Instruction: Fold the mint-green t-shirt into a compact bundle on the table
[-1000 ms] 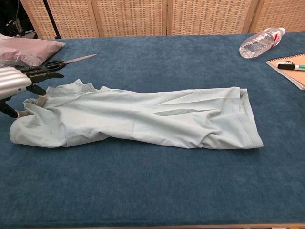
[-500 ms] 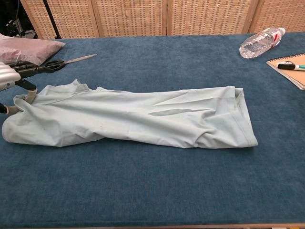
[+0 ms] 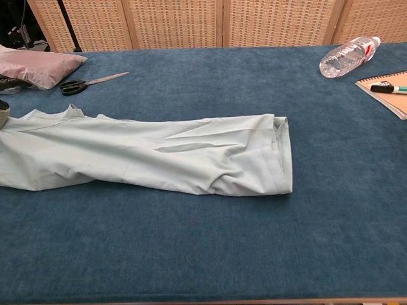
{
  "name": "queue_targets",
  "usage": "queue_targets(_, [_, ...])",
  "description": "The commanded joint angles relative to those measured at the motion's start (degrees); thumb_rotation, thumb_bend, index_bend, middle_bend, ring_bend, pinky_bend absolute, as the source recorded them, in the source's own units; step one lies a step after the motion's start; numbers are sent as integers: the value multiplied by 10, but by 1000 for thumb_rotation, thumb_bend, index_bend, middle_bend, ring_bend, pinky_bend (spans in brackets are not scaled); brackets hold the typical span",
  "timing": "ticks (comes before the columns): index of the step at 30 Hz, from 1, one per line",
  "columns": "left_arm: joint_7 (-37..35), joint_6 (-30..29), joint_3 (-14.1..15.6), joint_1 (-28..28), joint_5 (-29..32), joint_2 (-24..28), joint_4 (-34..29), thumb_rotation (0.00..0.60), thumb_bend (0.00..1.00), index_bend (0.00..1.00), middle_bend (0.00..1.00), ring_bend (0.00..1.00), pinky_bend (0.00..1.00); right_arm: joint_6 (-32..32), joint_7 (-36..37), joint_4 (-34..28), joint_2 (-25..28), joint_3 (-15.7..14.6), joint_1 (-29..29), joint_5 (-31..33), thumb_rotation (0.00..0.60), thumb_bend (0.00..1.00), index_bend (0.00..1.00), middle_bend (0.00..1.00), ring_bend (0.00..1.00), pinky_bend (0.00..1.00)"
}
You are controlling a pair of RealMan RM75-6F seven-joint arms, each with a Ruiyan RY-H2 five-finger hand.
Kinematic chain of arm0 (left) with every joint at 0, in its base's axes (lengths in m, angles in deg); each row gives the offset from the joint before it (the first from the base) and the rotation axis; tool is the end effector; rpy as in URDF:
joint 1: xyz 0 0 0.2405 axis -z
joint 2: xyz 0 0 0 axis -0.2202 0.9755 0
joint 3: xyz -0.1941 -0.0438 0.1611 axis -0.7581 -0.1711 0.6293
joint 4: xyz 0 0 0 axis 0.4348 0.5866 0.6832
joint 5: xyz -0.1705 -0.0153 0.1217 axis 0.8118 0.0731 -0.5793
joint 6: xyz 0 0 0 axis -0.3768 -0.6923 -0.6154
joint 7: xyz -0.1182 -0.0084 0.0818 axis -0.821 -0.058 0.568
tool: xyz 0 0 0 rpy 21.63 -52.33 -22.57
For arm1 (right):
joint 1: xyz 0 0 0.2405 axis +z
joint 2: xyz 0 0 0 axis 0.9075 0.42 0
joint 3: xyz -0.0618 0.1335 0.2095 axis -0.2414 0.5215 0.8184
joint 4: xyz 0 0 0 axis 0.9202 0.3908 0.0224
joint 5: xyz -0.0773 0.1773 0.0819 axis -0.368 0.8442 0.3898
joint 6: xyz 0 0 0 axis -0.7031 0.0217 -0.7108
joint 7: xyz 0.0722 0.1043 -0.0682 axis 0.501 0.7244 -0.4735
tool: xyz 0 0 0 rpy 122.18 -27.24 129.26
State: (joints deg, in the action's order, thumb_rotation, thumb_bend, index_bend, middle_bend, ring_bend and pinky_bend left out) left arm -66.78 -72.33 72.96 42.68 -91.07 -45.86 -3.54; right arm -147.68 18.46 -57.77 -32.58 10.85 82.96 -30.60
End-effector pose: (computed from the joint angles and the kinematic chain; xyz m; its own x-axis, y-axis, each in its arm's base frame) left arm -0.3650 0.3472 0.0876 0.7580 0.1097 0.6430 0.6115 -0.4627 -0.6419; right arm -0.2796 -0.2696 0.1328 0.1325 -0.0802 0.9879 -0.9875 -0.0962 0.1246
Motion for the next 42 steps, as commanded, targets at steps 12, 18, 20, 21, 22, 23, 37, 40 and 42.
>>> queue_targets(12, [19,109,-22,-18,32,23,40,600,941,717,0,0,0,0,-3,-1,0,-1,0,0,600,0,0,0,0,70])
queue_targets(18, [33,168,-35,-17,48,26,52,600,941,718,0,0,0,1,-6,-1,-1,-1,1,0,600,0,0,0,0,70])
queue_targets(20, [38,182,-38,-15,52,26,54,600,941,718,0,0,0,2,-7,-1,-2,-1,1,1,600,0,0,0,0,70])
queue_targets(21, [39,185,-39,-15,53,26,54,600,942,718,0,0,0,2,-7,-1,-2,-1,1,1,600,0,0,0,0,70])
queue_targets(22, [40,187,-41,-14,54,26,54,600,942,718,0,0,0,2,-7,-1,-2,-1,1,1,600,0,0,0,0,70])
queue_targets(23, [40,187,-42,-14,55,26,53,600,942,718,0,0,0,2,-7,-1,-2,-1,1,1,600,0,0,0,0,70])
queue_targets(37, [-29,-32,-56,-19,53,38,10,600,942,724,0,0,0,-1,2,-6,4,0,-1,-2,600,0,0,0,0,70])
queue_targets(40, [-32,-82,-57,-11,48,42,-4,600,942,725,0,0,0,-3,5,-7,5,0,-2,-3,600,0,0,0,0,69])
queue_targets(42, [-28,-104,-56,-5,43,43,-14,600,941,725,0,0,0,-4,8,-8,7,0,-2,-4,600,0,0,0,0,70])
